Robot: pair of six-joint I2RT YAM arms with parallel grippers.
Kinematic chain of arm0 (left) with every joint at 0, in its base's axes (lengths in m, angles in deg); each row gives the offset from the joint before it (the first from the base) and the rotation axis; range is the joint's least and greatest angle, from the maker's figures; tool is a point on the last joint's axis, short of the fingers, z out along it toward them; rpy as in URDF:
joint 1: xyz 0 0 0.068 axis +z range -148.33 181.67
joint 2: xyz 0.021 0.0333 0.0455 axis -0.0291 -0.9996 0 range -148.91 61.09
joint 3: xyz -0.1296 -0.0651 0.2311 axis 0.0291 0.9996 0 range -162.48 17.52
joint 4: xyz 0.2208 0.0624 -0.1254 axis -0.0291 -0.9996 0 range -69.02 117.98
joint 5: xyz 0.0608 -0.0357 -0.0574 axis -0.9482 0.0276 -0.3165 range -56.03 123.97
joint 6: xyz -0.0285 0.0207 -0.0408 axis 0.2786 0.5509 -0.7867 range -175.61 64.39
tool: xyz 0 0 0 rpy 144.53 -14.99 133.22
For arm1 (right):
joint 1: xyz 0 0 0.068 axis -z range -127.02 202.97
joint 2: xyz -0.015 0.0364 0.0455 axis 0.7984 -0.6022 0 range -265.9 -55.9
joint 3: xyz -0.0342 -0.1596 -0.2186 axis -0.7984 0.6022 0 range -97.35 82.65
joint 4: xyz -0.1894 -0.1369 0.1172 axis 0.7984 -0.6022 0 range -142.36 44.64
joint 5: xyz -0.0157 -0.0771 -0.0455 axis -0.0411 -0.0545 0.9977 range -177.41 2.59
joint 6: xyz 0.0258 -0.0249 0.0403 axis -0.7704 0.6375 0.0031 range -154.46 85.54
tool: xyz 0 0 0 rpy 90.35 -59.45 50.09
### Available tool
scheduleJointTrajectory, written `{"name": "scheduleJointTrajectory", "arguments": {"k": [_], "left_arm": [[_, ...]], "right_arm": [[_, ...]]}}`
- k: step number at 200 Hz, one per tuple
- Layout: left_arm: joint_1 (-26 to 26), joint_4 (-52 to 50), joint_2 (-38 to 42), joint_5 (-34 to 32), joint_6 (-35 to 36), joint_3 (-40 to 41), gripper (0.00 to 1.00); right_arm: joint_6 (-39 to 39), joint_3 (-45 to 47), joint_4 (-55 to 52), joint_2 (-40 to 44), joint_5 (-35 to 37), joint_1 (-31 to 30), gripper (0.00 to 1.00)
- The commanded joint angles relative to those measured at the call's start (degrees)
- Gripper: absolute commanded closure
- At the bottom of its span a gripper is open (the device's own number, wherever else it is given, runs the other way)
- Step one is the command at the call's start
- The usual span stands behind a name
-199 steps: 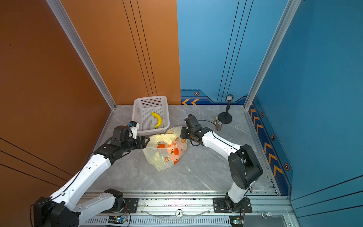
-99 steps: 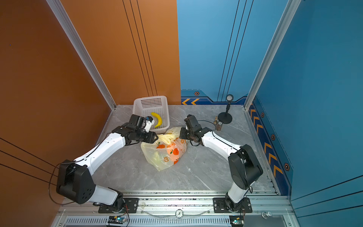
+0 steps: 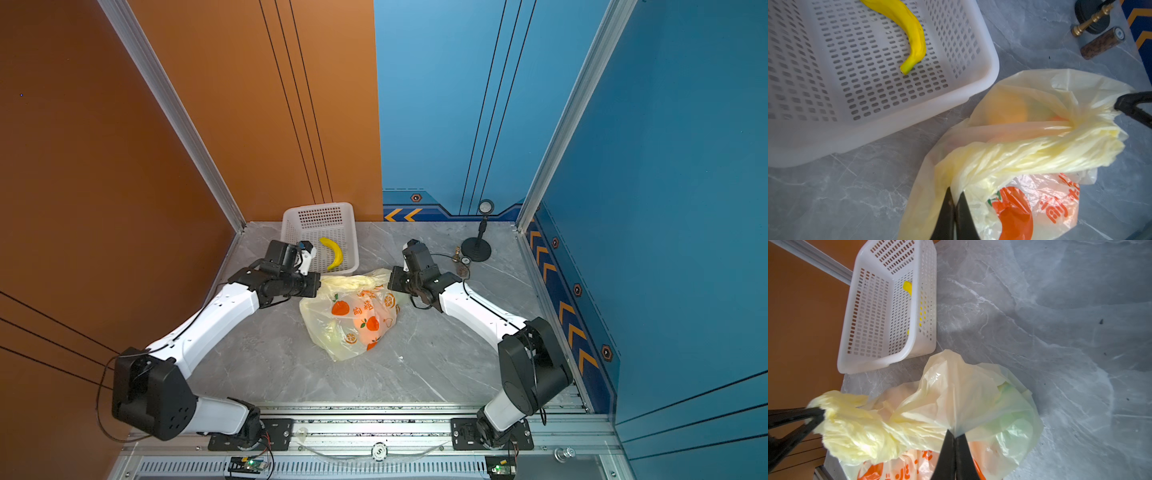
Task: Untie the knot of the plastic bag and take out the fruit
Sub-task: Untie the plastic bag at the center of the table.
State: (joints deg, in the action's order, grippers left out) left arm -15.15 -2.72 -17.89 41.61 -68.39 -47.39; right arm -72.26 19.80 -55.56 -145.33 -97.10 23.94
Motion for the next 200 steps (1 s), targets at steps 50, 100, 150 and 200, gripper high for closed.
{"name": "scheduleJointTrajectory", "arguments": {"k": [50,100,150,200], "left_arm": [[1.79,3.66,6.04,0.81,-4.95,3.11,0.97],[0.78,3.97,6.42,1.35,-5.21,3.17,0.97],[-0.19,4.03,7.76,1.29,-5.24,3.04,0.97],[-0.96,4.24,9.30,1.27,-5.15,3.38,0.97]], "right_arm": [[1.74,5.62,2.46,7.69,0.03,1.78,0.67],[14.07,-4.16,-3.72,7.69,4.16,-5.22,0.43],[10.94,-18.36,-14.75,-4.14,9.83,-9.40,0.35],[-5.83,-24.40,-26.99,-8.58,20.91,-13.22,0.31]]}}
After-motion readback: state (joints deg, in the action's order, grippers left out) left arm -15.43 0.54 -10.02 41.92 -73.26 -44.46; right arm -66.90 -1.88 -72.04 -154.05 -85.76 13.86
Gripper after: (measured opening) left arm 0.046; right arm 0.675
